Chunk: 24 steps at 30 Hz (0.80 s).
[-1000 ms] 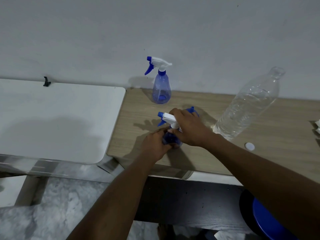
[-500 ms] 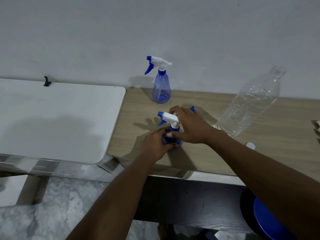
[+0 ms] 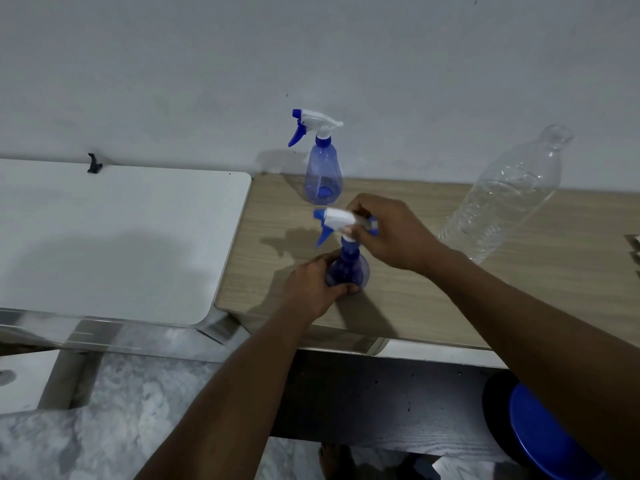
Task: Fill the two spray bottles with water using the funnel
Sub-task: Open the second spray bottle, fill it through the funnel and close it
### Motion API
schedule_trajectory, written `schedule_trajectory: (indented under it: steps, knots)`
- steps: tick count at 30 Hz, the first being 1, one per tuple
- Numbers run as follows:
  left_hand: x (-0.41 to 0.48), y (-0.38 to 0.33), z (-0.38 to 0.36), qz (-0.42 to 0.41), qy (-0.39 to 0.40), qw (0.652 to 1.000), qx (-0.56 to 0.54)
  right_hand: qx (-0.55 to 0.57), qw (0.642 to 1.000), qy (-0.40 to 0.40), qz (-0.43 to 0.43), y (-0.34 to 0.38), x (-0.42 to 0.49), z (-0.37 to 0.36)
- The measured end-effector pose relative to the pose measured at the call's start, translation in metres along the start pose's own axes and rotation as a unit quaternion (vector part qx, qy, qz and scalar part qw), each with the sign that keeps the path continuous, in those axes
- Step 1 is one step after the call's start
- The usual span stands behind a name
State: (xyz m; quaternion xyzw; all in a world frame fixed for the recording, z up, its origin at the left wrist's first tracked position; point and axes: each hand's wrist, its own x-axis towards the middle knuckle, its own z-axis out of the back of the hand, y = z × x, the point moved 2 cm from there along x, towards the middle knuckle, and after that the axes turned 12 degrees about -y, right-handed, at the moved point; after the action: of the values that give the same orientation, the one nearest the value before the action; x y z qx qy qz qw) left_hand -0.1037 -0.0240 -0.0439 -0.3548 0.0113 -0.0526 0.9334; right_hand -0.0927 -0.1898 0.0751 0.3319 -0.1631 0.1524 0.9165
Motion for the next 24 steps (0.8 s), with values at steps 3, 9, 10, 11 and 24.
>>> schedule_trajectory:
  steps: [3, 9, 10, 11, 24]
  knots:
    - [-0.002, -0.001, 0.002, -0.005, -0.005, 1.0, -0.011, 0.027, 0.997, -0.07, -0.02, 0.015, 0.021, 0.036]
    - [-0.006, -0.004, 0.005, -0.024, -0.031, 0.999, -0.012, -0.066, 0.993, -0.091, -0.046, -0.003, 0.041, 0.083]
    - [-0.006, -0.004, 0.004, -0.024, -0.033, 0.999, -0.016, -0.067, 0.99, -0.107, -0.058, -0.008, 0.036, 0.085]
    - [-0.006, -0.005, 0.004, -0.025, -0.034, 0.999, -0.019, -0.066, 0.987, -0.127, -0.07, -0.013, 0.031, 0.086]
    - [-0.008, -0.006, 0.005, -0.033, -0.028, 0.999, 0.003, -0.076, 0.952, 0.123, -0.27, -0.1, -0.063, -0.017]
